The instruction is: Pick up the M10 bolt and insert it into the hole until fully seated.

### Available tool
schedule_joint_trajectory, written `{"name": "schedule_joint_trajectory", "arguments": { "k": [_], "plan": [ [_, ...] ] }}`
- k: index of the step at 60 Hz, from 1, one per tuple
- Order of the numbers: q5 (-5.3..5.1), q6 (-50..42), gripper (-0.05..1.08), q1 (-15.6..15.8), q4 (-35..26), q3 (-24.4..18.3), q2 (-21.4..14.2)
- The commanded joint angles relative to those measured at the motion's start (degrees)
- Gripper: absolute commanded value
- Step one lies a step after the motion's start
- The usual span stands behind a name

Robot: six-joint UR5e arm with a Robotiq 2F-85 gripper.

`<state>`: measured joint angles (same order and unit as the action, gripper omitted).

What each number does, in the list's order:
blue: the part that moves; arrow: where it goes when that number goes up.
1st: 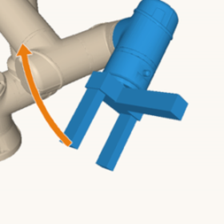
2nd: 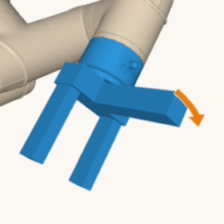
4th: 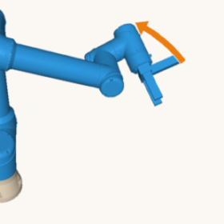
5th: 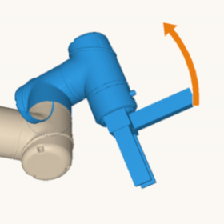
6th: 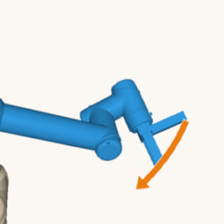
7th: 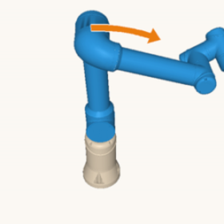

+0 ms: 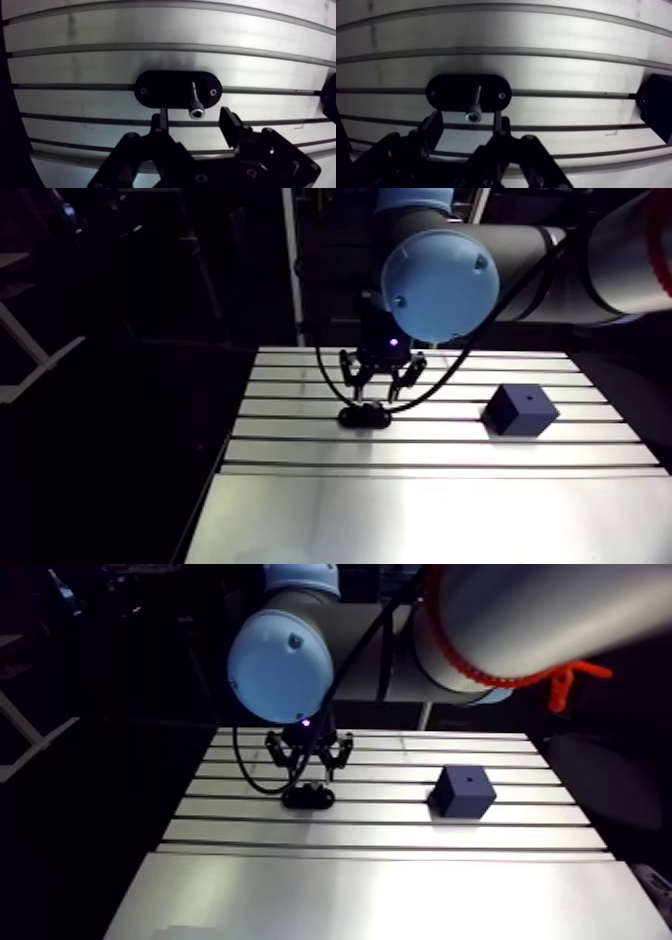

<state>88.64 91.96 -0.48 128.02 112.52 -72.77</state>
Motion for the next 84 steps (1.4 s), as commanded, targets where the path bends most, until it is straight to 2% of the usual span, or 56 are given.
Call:
{"name": "schedule_joint_trajectory", "arguments": {
  "k": [1, 2, 7, 84],
  "plan": [
    [0.81, 0.1, 0.39, 0.0, 0.0, 0.0, 0.3],
    [1.16, 0.1, 0.39, 0.0, 0.1, 0.0, 0.5],
    [1.39, 0.1, 0.40, 0.0, 0.1, 0.0, 0.7],
    [1.32, 0.0, 0.43, 0.0, 1.4, 0.3, 1.4]
  ]
}}
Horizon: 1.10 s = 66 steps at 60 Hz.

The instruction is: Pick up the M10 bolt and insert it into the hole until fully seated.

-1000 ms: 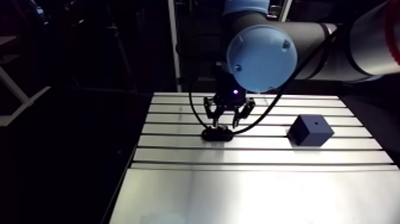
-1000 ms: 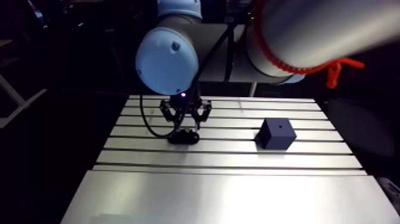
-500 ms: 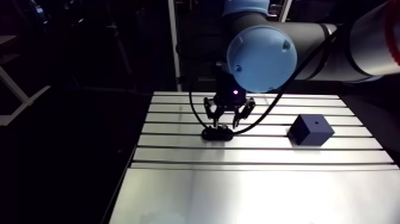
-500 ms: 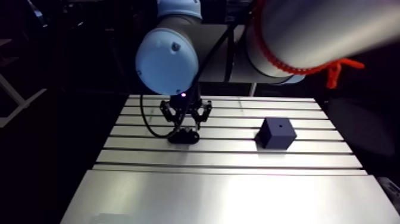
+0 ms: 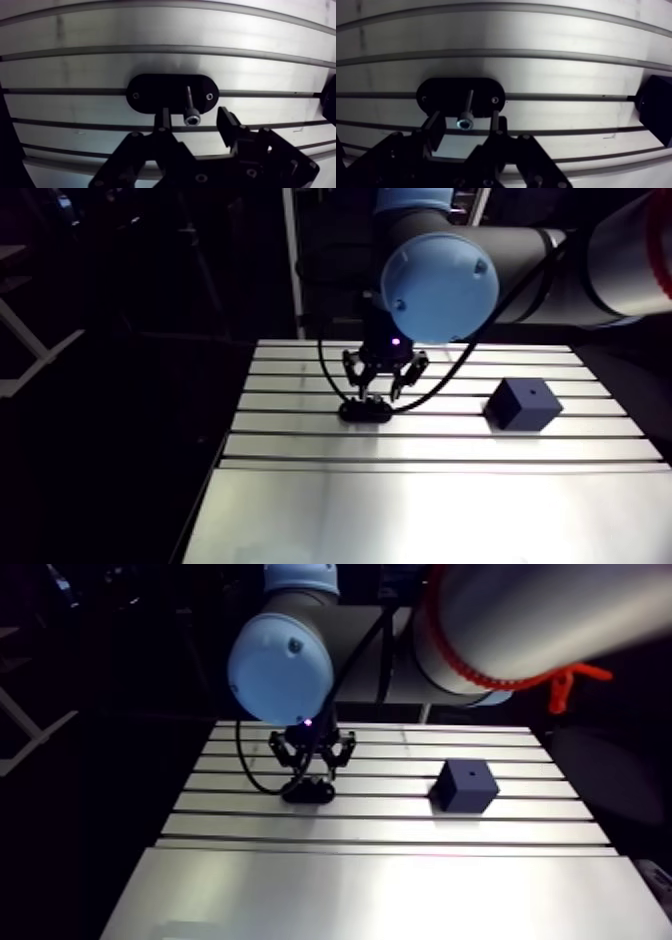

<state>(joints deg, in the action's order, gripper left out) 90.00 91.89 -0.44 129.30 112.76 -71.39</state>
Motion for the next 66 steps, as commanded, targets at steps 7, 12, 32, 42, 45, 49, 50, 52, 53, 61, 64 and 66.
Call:
{"name": "schedule_joint_trajectory", "arguments": {
  "k": [7, 12, 32, 42, 45, 49, 50, 52, 53, 61, 64, 66],
  "plan": [
    [-0.05, 0.1, 0.43, 0.0, 0.0, 0.1, 0.0],
    [-0.05, 0.1, 0.44, 0.0, 0.0, 0.1, 0.0],
    [-0.05, 0.1, 0.44, 0.5, 0.0, 0.1, 0.0],
    [0.04, 0.1, 0.46, 0.5, 0.0, 0.3, 0.0],
    [0.04, 0.1, 0.46, 0.5, 0.0, 0.3, 0.0],
    [0.04, 0.1, 0.46, 0.5, 0.0, 0.3, 0.0],
    [0.04, 0.1, 0.46, 0.5, 0.0, 0.3, 0.0],
    [0.04, 0.1, 0.46, 0.5, 0.0, 0.3, 0.0],
    [0.04, 0.1, 0.46, 0.5, 0.0, 0.3, 0.0],
    [0.04, 0.1, 0.47, 0.5, 0.0, 0.3, 0.0],
    [0.04, 0.1, 0.48, 0.5, 0.0, 0.3, 0.0],
    [0.04, 0.1, 0.48, 0.5, 0.0, 0.3, 0.0]
  ]
}}
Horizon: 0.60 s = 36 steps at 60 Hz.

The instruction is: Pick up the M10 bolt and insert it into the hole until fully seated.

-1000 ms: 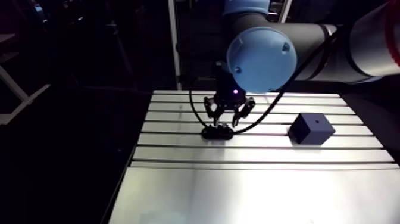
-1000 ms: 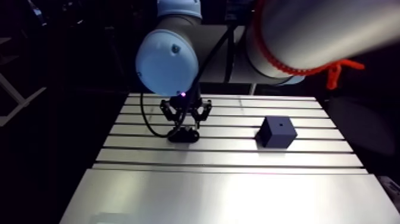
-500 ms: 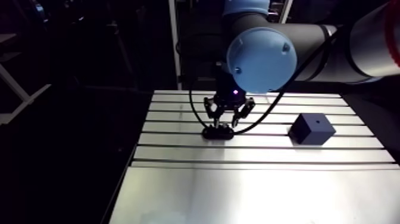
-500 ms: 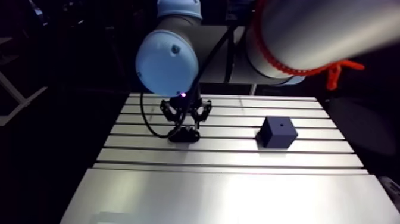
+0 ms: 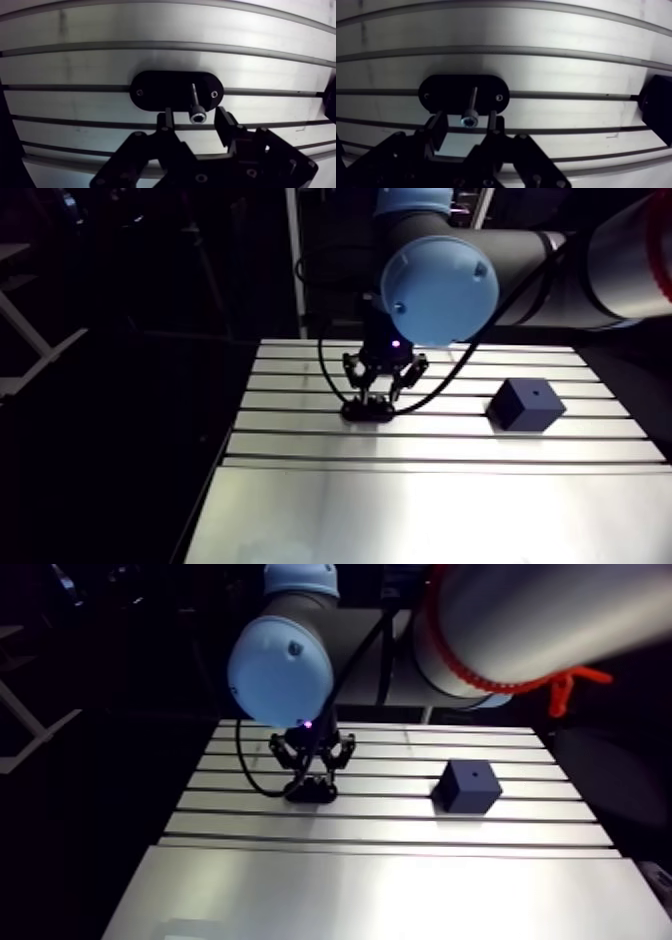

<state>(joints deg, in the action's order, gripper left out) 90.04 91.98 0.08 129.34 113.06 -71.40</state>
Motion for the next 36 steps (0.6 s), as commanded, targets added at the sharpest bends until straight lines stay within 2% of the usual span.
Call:
{"name": "schedule_joint_trajectory", "arguments": {
  "k": [1, 36],
  "plan": [
    [0.01, 0.0, 0.48, 0.0, 0.0, 0.0, 0.0],
    [0.01, 0.0, 0.54, 0.0, 0.0, -0.1, 0.0]
  ]
}}
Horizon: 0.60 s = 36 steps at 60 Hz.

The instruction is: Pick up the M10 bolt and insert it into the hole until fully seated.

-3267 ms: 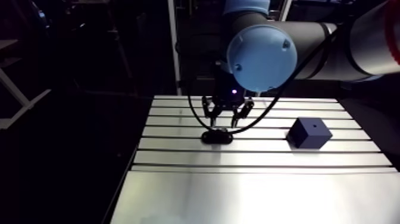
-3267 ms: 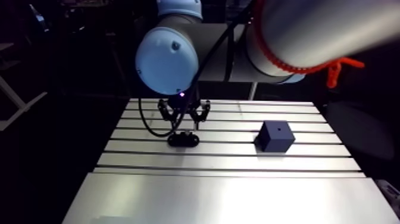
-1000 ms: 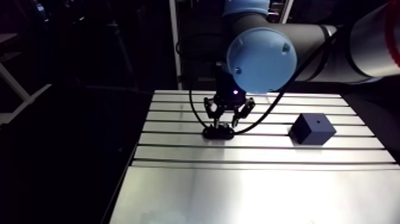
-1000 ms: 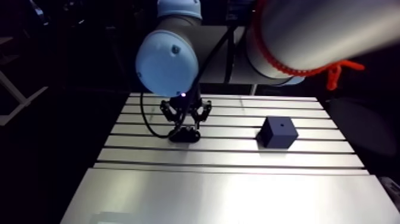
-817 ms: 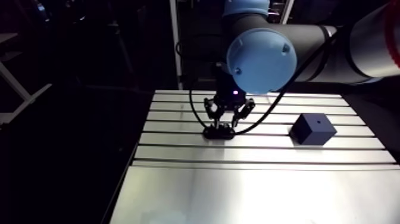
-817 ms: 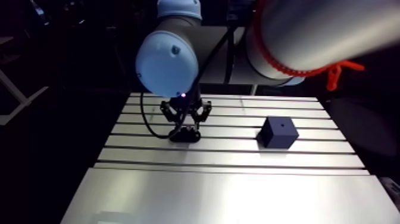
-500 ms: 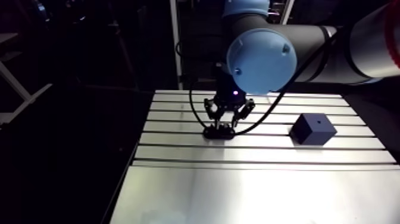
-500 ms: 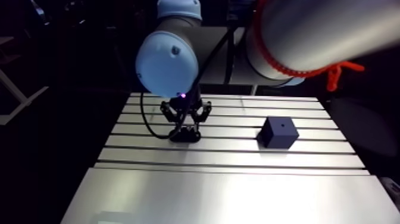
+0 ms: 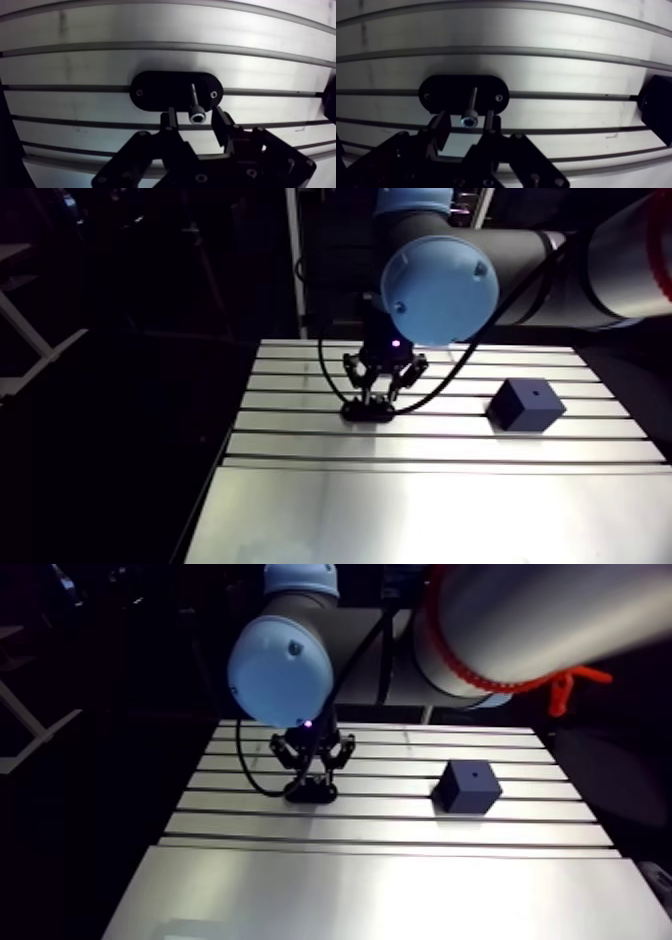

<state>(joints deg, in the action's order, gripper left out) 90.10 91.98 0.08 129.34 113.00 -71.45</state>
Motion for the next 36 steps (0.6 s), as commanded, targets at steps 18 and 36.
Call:
{"name": "schedule_joint_trajectory", "arguments": {
  "k": [18, 36],
  "plan": [
    [0.03, 0.0, 0.56, 0.0, 0.0, 0.1, 0.0],
    [0.03, 0.0, 0.60, 0.0, 0.0, 0.1, 0.0]
  ]
}}
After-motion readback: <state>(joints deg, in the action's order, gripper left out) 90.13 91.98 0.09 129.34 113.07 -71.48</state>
